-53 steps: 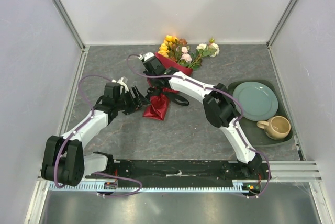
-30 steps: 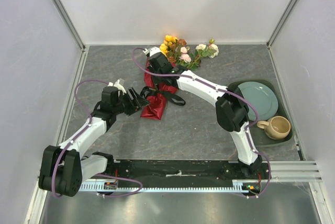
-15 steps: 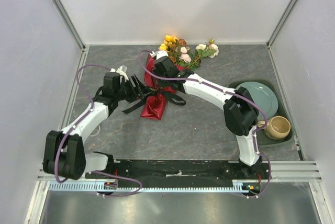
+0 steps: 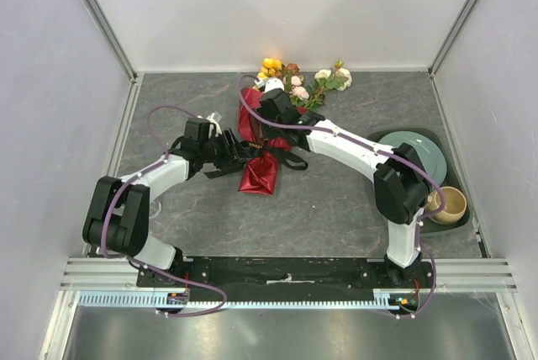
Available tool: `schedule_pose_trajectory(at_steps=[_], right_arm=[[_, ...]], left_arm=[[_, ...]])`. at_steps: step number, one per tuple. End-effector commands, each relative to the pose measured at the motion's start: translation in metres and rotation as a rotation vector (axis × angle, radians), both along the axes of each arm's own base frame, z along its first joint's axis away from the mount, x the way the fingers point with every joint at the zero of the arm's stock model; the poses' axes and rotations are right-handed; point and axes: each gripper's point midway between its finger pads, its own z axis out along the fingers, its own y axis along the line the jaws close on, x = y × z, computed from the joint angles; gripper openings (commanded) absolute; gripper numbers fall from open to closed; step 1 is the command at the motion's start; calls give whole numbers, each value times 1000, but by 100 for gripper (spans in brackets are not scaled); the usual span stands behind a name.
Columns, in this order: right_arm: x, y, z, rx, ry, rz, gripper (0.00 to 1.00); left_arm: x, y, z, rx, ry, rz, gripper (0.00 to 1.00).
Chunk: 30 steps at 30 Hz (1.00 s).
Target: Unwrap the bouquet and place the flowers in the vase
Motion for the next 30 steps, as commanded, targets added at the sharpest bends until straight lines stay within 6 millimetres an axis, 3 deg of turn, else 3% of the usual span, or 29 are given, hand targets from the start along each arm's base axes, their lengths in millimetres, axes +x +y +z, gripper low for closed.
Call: schedule_pose_trajectory(at_steps=[1, 13, 20, 23, 27, 28, 30], right_arm=[[5, -1, 43, 110, -70, -19, 0], [2, -19, 34, 103, -50, -42, 0], [0, -24, 35, 106, -47, -31, 0], [-1, -25, 32, 101, -39, -27, 0], [0, -24, 32, 112, -33, -13, 0], [-1, -23, 32, 115, -31, -10, 0], [-1, -23, 33, 124, -26, -9, 0]], left_arm=[[2, -8, -9, -6, -7, -8, 55], [-8, -14, -14, -23, -11, -30, 60], [-26, 5, 10, 29, -124, 10, 74], [-27, 7, 23, 31, -175, 1, 74], [-22, -9, 34, 7, -212, -114, 69], [-21, -14, 26, 10, -184, -144, 68], [-18, -24, 30, 28, -196, -187, 66]])
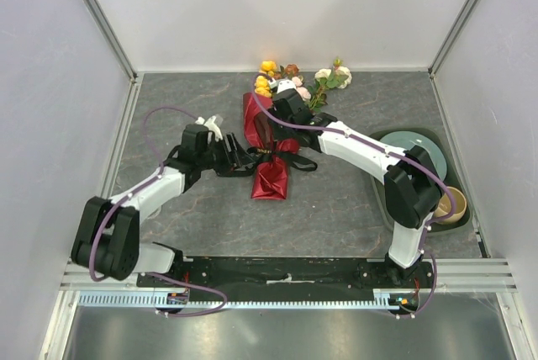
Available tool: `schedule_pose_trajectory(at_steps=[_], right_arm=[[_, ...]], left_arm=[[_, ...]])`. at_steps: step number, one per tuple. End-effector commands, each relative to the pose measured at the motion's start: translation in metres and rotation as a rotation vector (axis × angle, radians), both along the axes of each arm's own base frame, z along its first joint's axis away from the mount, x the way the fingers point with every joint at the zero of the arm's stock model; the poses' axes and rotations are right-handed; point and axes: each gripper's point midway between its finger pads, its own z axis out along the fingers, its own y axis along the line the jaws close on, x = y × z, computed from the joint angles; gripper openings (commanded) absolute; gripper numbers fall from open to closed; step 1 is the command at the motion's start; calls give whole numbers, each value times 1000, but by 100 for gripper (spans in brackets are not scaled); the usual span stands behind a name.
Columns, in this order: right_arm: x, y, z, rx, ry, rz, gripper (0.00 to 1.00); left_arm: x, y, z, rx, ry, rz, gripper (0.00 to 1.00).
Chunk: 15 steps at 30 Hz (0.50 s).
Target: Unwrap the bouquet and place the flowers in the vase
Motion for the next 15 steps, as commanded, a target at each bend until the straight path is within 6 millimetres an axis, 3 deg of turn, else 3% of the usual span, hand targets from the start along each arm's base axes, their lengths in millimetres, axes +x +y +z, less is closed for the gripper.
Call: schedule_pose_trajectory(at_steps=[1, 3, 6, 7, 10, 11, 12, 15], right_arm=[[3, 4, 34, 84, -55, 16, 0], [2, 4, 35, 85, -54, 17, 0], [2, 4, 36, 91, -53, 19, 0], [2, 5, 36, 90, -54, 21, 0], [4, 2, 38, 98, -55, 10, 0], [4, 2, 40, 102, -56, 10, 0], [4, 1, 40, 108, -54, 6, 0], [3, 3, 40, 120, -46, 12, 0]], left_arm=[[12, -23, 13, 44, -79, -130, 66], [14, -25, 12, 92, -89, -124, 63], [19, -27, 8, 142, -74, -125, 50], [20, -26, 6, 162, -60, -119, 41], [18, -15, 2, 183, -46, -40, 40], [12, -6, -10, 193, -22, 4, 40], [9, -2, -3, 184, -49, 30, 41], [0, 18, -14, 197, -6, 146, 44]])
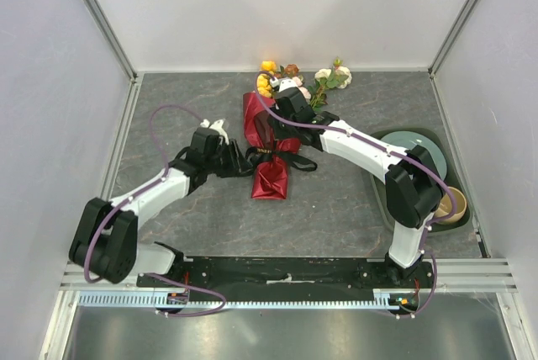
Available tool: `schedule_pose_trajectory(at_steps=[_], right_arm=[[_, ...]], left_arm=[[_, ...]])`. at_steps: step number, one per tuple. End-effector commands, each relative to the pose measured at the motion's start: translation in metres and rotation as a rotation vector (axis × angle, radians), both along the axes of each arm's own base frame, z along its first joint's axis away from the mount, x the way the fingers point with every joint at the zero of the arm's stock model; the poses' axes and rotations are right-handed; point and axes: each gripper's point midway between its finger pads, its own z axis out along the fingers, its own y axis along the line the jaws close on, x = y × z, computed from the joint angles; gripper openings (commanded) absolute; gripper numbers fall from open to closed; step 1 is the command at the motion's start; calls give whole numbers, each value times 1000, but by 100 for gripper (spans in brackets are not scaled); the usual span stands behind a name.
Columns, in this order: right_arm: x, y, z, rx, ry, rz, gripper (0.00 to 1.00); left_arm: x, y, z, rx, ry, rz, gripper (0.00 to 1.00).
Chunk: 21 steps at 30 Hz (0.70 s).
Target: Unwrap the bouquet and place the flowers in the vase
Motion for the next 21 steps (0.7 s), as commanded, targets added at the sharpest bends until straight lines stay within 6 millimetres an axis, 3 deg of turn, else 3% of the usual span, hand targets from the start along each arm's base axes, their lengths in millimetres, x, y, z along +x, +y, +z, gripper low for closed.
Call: schedule_pose_trajectory(at_steps=[1, 5, 10, 14, 21], right_arm=[[3, 3, 40, 98, -63, -6, 0], [3, 3, 38, 111, -58, -13, 0], [2, 5, 39, 121, -57, -9, 0], [1, 5, 41, 128, -57, -7, 0], [0, 6, 44, 139, -60, -4, 0]], left_arm=[[-9, 34, -8, 27, 30, 204, 44], [-21, 35, -18, -153, 193, 402, 47], [-21, 26, -39, -360, 402, 635, 52], [-13, 23, -49, -411, 498, 759, 53], [-4, 57, -68, -513, 482, 1103, 51]])
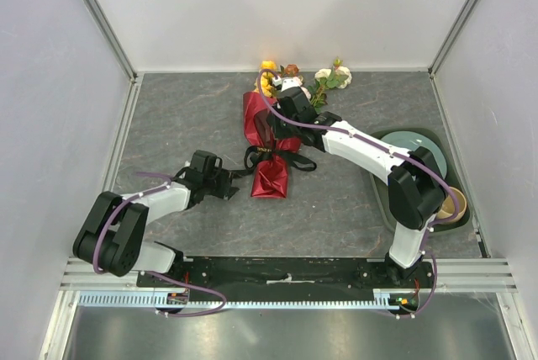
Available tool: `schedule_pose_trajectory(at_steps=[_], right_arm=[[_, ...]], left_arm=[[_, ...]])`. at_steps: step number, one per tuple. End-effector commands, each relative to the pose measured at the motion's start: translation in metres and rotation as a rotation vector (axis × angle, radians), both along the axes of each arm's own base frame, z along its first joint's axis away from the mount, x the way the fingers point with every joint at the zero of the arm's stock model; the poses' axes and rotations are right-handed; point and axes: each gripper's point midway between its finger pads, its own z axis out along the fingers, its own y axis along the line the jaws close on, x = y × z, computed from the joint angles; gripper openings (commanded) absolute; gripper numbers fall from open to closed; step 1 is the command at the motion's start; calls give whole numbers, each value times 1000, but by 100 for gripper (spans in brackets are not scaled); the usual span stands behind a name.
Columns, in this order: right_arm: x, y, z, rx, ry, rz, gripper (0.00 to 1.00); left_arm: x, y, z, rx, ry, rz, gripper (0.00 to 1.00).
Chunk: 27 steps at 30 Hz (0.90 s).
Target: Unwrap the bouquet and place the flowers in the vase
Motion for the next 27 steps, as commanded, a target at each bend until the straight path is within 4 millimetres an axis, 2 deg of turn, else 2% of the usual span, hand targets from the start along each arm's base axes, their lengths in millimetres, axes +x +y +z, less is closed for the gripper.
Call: schedule_pose_trajectory(at_steps=[1, 3, 6, 14, 20, 23, 26, 27], right_arm=[[3, 4, 37, 84, -66, 0, 0], [2, 5, 38, 85, -69, 3, 0], [3, 4, 35, 81, -66, 2, 0], [3, 10, 34, 101, -58, 10, 0], [3, 14, 37, 119, -57, 19, 0], [4, 14, 37, 121, -55, 18, 0], [3, 14, 39, 127, -57, 21, 0], [2, 15, 39, 127, -57, 22, 0]], left_arm=[[21, 25, 0, -30, -15, 308, 52], [26, 33, -3, 3, -18, 351, 53], [28, 32, -11, -6, 12, 381, 53], [34, 9, -21, -64, 79, 388, 52], [27, 10, -32, -60, 129, 425, 49], [26, 10, -38, -55, 142, 427, 44], [29, 12, -38, -42, 125, 424, 30], [30, 13, -37, -28, 108, 411, 21]])
